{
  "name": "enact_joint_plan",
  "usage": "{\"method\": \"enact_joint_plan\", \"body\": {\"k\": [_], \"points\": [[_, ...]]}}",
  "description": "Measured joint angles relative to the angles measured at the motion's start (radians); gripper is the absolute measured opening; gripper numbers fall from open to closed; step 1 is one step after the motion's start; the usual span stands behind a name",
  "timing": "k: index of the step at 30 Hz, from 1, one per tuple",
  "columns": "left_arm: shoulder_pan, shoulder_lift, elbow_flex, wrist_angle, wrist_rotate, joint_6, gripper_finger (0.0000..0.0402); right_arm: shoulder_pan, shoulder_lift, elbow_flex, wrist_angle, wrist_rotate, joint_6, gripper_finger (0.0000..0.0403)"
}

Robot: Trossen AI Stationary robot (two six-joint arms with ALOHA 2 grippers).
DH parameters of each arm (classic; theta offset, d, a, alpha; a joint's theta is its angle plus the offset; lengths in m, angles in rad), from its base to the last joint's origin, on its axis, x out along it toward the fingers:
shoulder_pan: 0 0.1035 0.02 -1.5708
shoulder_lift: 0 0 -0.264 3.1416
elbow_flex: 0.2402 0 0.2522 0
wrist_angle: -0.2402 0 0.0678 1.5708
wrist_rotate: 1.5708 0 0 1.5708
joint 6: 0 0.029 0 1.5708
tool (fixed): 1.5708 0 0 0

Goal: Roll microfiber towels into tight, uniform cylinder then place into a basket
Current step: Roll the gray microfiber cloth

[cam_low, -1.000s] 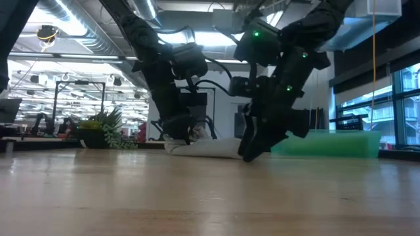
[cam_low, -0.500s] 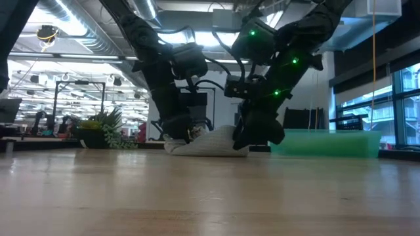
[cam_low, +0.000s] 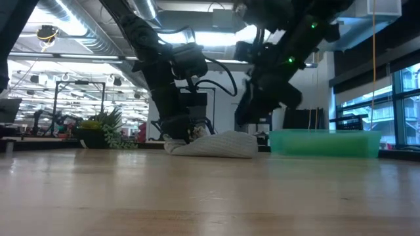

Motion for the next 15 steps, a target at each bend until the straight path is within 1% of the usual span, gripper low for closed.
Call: {"method": "enact_joint_plan", "body": {"k": [1,3,8,12,15], "points": [[0.0,0.0,0.0,0.0,0.0,0.0,0.0,0.001,-0.006,0.001,0.002,0.027,0.012,0.019],[-0.002,0.0,0.0,0.0,-0.001,-0.001,0.0,0.001,-0.005,0.001,0.0,0.043,0.049,0.019],[-0.009,0.0,0.0,0.0,-0.011,0.0,0.0,-0.023,0.058,-0.004,0.005,0.0,0.074,0.019],[-0.009,0.0,0.0,0.0,-0.012,-0.001,0.0,-0.023,0.098,-0.005,0.013,0.089,0.072,0.019],[-0.01,0.0,0.0,0.0,-0.012,0.0,0.0,-0.023,0.117,-0.005,0.019,0.099,0.071,0.019]]}}
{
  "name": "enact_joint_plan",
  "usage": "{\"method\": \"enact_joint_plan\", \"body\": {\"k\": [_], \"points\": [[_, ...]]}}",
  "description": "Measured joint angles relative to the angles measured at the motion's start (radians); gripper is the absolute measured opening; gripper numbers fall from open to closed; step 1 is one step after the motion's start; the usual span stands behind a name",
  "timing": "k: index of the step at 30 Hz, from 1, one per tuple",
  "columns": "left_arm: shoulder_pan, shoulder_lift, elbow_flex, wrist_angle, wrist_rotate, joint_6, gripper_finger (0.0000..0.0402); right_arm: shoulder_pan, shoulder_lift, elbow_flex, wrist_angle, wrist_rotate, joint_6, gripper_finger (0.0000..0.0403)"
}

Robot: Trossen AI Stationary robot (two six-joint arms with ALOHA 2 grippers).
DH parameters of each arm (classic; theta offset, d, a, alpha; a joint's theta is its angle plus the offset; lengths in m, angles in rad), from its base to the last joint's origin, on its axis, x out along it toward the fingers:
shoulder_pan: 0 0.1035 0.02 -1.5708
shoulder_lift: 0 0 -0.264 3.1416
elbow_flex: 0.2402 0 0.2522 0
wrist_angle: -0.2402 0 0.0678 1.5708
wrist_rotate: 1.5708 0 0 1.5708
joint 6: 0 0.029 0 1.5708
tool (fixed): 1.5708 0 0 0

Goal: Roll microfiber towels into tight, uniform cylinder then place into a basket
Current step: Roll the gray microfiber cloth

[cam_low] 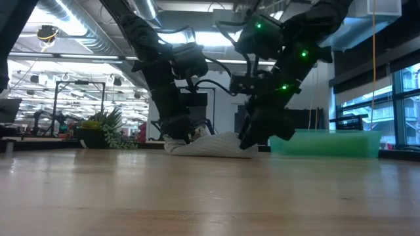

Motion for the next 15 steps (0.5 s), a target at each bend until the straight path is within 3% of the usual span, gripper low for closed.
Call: {"method": "enact_joint_plan", "body": {"k": [15], "points": [[-0.001,0.0,0.0,0.001,-0.003,0.0,0.0,-0.04,0.088,0.003,0.058,0.045,-0.022,0.0187]]}}
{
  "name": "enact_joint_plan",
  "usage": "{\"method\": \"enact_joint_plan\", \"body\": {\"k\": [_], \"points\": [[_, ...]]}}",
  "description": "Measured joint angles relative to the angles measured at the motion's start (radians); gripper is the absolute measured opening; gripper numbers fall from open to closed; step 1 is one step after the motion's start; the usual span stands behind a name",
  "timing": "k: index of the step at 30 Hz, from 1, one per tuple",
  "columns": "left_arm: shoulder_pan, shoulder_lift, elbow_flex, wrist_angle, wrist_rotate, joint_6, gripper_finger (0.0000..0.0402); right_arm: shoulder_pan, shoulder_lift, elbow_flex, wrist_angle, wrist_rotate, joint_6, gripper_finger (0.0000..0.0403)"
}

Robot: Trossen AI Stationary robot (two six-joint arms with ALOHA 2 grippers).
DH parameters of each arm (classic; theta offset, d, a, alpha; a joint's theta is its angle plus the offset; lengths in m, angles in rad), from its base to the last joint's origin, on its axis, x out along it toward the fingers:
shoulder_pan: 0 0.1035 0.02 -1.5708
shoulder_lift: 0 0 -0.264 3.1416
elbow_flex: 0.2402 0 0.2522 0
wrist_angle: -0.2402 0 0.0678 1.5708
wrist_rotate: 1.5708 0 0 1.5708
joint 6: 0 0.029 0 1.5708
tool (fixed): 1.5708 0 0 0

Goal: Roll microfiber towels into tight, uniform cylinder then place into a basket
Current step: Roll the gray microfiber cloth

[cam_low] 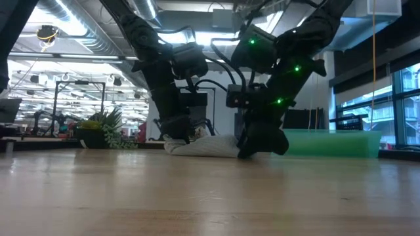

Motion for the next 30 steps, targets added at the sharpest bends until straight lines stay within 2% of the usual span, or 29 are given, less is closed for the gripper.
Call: {"method": "enact_joint_plan", "body": {"k": [5,10,11,14,19,21,26,30], "points": [[0.0,0.0,0.0,0.0,0.0,0.0,0.0,0.0,0.01,0.001,0.01,0.017,0.001,0.014],[0.0,0.0,0.0,0.0,0.0,0.0,0.0,-0.004,0.011,0.018,-0.016,-0.029,-0.01,0.0028],[-0.002,0.0,0.0,-0.001,0.0,0.0,0.0,-0.006,0.011,0.027,-0.031,-0.052,-0.03,0.0019],[-0.011,0.0,0.0,-0.007,-0.005,0.002,0.0,-0.01,0.009,0.073,-0.109,-0.119,-0.045,0.0019],[-0.04,0.0,0.0,-0.016,-0.019,0.039,0.0,-0.044,-0.018,0.155,-0.243,-0.36,-0.048,0.0012],[-0.054,0.0,0.0,-0.027,-0.039,0.051,0.0,-0.064,-0.022,0.186,-0.264,-0.447,-0.045,0.0012],[-0.08,0.0,0.001,-0.047,-0.068,0.052,0.0,-0.123,-0.022,0.236,-0.321,-0.59,-0.005,0.0012],[-0.094,0.0,0.001,-0.061,-0.083,0.052,0.0,-0.192,-0.022,0.247,-0.327,-0.756,0.025,0.0012]]}}
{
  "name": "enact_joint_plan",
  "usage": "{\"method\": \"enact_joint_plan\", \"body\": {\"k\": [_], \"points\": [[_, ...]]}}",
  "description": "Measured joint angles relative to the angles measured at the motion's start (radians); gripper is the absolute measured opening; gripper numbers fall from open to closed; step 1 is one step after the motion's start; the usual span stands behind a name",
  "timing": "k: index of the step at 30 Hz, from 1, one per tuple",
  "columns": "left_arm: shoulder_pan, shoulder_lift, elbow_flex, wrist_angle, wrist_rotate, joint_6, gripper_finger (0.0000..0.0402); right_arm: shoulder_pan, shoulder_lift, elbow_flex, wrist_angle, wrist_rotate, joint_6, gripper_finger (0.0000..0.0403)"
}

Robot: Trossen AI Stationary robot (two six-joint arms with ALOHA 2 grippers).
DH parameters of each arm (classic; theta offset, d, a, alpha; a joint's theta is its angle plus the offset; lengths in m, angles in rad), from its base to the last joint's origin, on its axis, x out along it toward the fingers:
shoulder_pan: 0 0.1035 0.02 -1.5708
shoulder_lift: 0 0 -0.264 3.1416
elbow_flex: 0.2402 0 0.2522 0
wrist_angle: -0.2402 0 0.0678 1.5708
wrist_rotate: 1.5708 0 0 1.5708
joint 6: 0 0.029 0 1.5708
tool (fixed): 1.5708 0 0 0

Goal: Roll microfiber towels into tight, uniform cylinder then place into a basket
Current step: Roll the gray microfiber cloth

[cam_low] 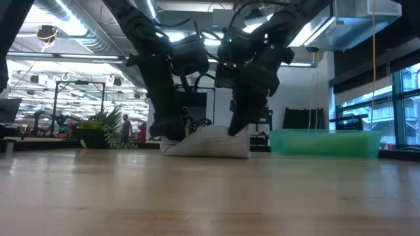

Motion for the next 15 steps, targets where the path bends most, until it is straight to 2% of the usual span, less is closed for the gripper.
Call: {"method": "enact_joint_plan", "body": {"k": [5,15], "points": [[-0.015,-0.001,0.001,-0.022,-0.007,0.023,0.0,-0.072,0.0,-0.003,-0.005,-0.037,0.042,0.0012],[-0.03,-0.001,0.001,-0.029,-0.027,0.087,0.0,-0.206,0.031,-0.003,-0.007,-0.187,0.05,0.0012]]}}
